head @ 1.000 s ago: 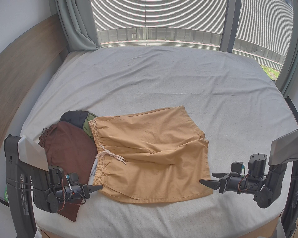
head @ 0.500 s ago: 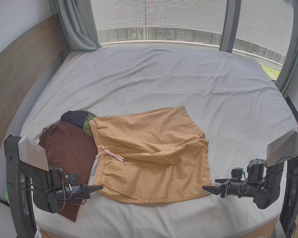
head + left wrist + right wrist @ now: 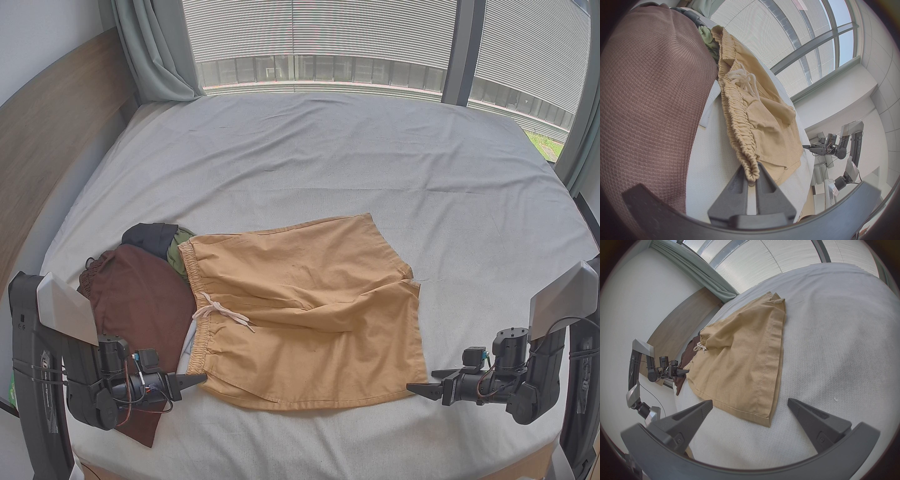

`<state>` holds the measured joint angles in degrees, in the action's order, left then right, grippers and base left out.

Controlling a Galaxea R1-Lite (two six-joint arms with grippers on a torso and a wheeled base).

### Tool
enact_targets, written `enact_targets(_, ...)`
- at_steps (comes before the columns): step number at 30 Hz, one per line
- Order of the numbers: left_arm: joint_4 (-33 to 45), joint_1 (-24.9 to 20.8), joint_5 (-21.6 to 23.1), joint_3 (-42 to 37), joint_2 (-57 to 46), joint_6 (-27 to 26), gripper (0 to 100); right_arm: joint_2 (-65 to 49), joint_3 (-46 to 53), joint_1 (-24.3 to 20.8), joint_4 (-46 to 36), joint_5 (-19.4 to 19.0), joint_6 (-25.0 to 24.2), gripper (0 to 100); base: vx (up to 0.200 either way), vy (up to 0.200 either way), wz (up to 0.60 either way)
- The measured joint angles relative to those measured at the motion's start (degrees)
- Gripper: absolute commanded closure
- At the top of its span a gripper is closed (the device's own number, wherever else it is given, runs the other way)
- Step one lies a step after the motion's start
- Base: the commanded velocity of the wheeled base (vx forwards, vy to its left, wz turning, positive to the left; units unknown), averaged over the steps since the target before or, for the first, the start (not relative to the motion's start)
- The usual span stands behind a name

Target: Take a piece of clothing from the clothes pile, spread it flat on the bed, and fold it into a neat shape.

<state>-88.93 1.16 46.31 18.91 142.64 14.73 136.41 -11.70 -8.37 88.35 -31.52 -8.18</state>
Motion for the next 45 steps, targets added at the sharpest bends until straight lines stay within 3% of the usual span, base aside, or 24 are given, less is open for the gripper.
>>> enact_targets(24,0.0,0.0,0.0,0.0,-0.1,-0.1,100,4.0,-2.1,-2.4,0.1,-1.7,-5.3,0,0.0,0.0,0.0)
enact_targets(25,0.0,0.0,0.0,0.0,-0.1,-0.1,100,4.0,-2.2,-2.5,0.1,-1.8,-5.3,100,0.0,0.0,0.0)
enact_targets(45,0.0,0.0,0.0,0.0,-0.1,-1.2,100,3.7,-3.2,-1.8,0.0,-1.0,-5.9,100,0.0,0.0,0.0)
